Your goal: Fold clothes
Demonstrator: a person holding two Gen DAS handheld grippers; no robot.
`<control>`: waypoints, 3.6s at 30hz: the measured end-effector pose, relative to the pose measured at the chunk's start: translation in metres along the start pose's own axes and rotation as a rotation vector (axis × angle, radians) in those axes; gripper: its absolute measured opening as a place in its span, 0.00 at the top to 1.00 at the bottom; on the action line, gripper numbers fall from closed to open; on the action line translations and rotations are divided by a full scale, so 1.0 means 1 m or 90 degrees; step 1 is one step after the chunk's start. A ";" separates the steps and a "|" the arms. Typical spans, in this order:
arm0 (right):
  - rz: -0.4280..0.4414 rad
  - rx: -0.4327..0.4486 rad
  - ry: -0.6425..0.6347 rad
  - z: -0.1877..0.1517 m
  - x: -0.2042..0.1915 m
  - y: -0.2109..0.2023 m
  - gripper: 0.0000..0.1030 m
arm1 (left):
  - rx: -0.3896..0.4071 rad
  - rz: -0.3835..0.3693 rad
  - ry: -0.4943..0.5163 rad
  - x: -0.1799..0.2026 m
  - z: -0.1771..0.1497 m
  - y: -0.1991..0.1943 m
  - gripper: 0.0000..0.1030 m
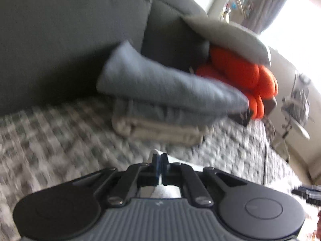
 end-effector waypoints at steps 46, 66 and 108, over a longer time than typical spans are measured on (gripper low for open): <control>-0.176 0.040 -0.048 0.021 0.012 0.028 0.95 | 0.083 0.016 -0.018 0.010 0.017 -0.004 0.99; -0.031 0.017 0.039 -0.024 -0.001 -0.022 0.87 | -0.025 0.091 0.019 -0.003 -0.002 0.050 0.89; -0.014 0.077 0.049 -0.089 -0.066 -0.038 0.97 | -0.143 -0.044 0.172 0.098 -0.082 0.026 0.52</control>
Point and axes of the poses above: each gripper's, at about its wrist camera, not at the fingertips, and y roughly the way its jaws point, x to its right, z to its top, the point moved 2 cm from there along y, roughly the way its jaws point, and after that the axes turned 11 degrees about -x, right-handed, at the moved point
